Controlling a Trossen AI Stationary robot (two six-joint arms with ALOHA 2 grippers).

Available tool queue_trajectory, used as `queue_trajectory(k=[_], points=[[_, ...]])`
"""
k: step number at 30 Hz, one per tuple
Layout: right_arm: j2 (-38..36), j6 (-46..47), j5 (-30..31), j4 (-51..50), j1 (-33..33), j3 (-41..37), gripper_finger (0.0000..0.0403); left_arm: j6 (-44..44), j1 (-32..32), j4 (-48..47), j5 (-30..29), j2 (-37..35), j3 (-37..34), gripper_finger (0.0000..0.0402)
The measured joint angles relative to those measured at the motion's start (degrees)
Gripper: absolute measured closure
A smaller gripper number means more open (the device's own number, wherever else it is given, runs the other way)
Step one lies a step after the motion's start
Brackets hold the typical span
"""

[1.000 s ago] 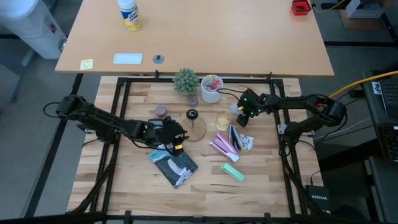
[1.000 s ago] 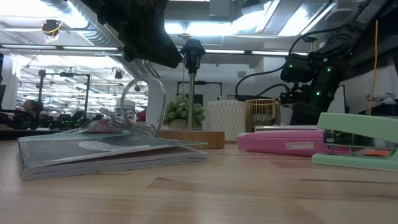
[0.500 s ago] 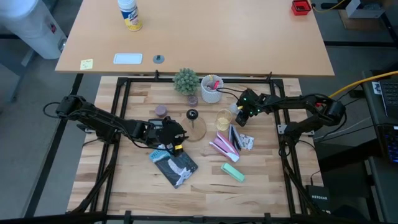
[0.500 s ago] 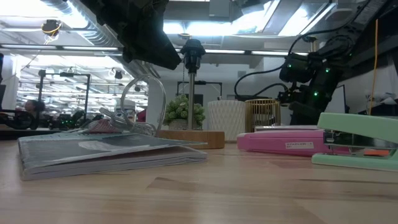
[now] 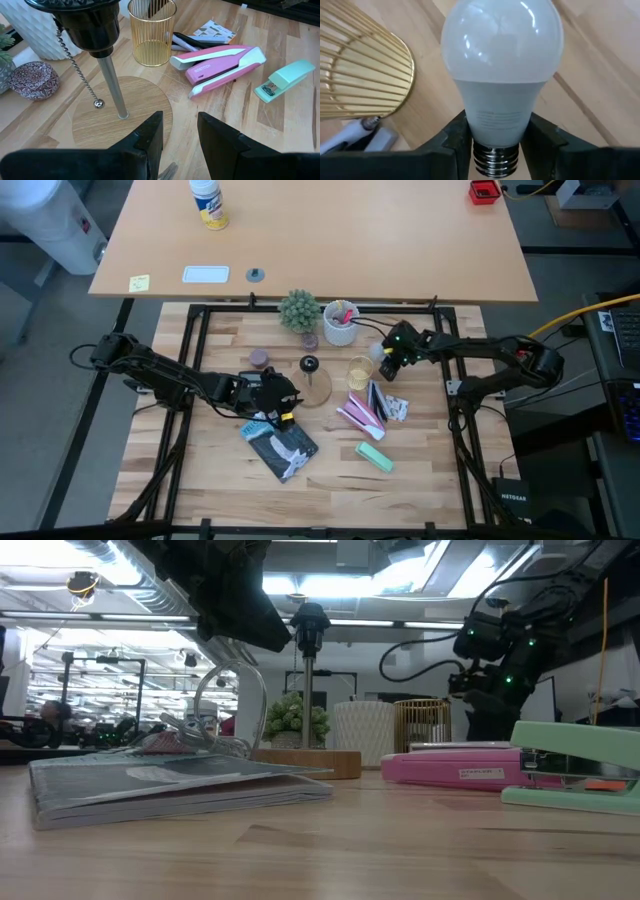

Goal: Screw lightbulb
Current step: Insert the lightbulb into the lamp

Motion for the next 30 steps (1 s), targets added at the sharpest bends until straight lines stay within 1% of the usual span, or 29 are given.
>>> queue_trajectory(k=[5,13,18,23,26,30], points=[[-2.45,0.06,1.06,0.05,0.02,0.00,0.0251,-0.02,0.02,0.00,0.00,0.00,0.00,0.0288],[-7.62,0.22,1.74,0.07,0.00,0.05,0.0261,-0.04,0.02,0.03,0.00,0.00,0.00,0.0288],[-11.82,2.65,1.75,0.07,0.00,0.07,0.0254,-1.06,0.02,0.06,0.00,0.00,0.00,0.0288],[-16.24,3.08,1.75,0.09,0.00,0.11,0.0256,-1.70,0.02,0.06,0.00,0.00,0.00,0.0288],[-18.96,5.15,1.73,0.13,0.02,0.11,0.0255,-1.73,0.02,0.07,0.00,0.00,0.00,0.0288],[-22.31,7.21,0.48,0.33,0.01,0.11,0.0255,-1.78,0.02,0.09,0.00,0.00,0.00,0.0288]])
